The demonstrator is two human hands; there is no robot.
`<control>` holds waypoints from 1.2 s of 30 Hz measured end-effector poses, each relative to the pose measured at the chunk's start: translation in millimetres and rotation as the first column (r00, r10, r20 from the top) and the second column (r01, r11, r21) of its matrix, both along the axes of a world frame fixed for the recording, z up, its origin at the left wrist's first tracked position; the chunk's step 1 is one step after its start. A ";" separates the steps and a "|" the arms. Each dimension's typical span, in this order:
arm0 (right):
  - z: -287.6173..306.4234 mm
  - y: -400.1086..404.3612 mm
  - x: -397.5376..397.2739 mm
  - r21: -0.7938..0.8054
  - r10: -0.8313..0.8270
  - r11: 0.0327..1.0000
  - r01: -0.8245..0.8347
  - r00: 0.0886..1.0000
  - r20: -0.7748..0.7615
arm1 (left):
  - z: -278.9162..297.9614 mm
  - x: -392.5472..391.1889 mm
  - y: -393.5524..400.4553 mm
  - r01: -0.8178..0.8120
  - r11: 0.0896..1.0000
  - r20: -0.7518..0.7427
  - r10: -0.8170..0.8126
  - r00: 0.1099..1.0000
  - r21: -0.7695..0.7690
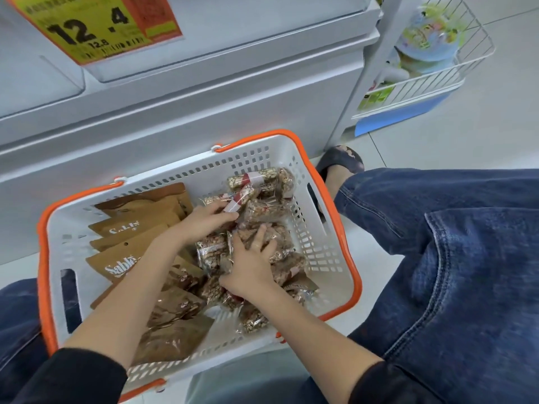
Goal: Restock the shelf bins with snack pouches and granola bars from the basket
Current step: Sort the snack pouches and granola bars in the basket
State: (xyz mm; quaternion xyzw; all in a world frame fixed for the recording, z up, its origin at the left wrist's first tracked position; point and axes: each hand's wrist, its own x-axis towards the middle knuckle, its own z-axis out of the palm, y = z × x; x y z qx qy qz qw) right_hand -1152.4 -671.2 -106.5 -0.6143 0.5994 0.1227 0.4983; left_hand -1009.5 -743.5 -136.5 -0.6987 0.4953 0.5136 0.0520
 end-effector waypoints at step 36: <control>13.4 -23.9 -119.4 0.110 0.542 0.840 -0.531 0.827 -0.148 | 44.9 -67.1 111.4 0.517 0.838 -0.033 -0.530 0.848 -0.175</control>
